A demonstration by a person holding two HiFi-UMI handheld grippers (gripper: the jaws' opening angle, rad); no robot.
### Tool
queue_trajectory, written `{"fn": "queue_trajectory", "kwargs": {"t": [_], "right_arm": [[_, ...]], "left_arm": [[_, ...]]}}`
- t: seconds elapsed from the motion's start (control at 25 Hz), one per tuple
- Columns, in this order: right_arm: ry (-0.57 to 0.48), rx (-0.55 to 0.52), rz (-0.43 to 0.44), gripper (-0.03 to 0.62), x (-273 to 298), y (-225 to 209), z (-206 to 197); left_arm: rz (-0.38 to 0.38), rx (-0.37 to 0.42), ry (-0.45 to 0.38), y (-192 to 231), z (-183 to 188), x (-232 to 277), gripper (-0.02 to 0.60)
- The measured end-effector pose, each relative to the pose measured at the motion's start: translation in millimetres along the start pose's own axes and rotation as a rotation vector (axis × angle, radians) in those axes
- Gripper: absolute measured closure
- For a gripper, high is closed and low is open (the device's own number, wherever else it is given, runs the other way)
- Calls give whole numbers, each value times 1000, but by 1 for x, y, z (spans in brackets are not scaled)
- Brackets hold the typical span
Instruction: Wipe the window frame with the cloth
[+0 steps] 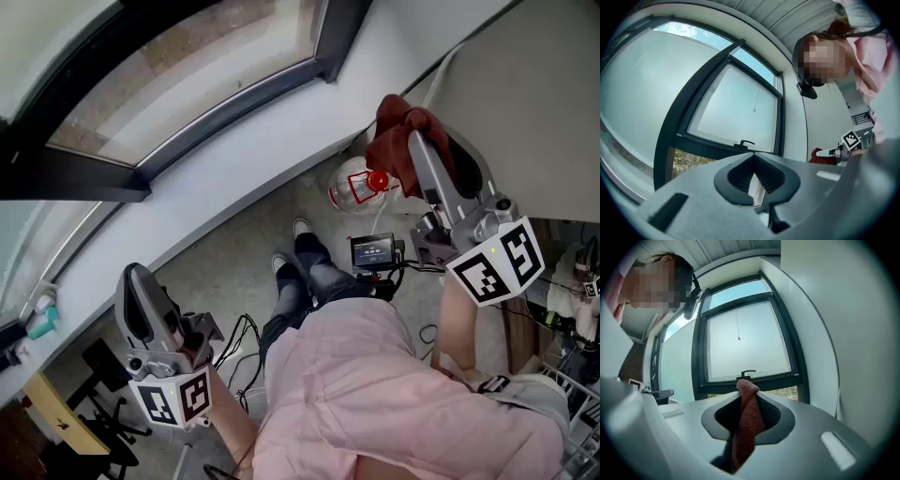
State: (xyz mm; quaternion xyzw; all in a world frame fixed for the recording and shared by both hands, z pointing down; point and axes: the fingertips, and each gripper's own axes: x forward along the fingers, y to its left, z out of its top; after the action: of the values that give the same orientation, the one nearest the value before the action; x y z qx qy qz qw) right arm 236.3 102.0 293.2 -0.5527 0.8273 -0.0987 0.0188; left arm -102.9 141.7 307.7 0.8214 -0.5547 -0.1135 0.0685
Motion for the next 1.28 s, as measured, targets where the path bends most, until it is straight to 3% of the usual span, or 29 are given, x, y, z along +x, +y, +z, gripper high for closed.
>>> {"fn": "queue_trajectory", "kwargs": {"t": [0.28, 0.6, 0.84, 1.08, 1.28], "right_arm": [[-33, -30, 83, 534, -25, 58, 10], [-21, -18, 147, 534, -33, 66, 8], [-14, -23, 181, 534, -40, 58, 1], [-5, -67, 222, 533, -33, 49, -23], [18, -42, 281, 528, -29, 64, -33]], "left_arm": [[-21, -26, -83, -9, 21, -39, 581], [15, 16, -115, -25, 33, -57, 581], [73, -33, -42, -42, 17, -49, 581], [33, 102, -7, -85, -6, -33, 581], [-8, 77, 11, -103, -17, -29, 581]]}}
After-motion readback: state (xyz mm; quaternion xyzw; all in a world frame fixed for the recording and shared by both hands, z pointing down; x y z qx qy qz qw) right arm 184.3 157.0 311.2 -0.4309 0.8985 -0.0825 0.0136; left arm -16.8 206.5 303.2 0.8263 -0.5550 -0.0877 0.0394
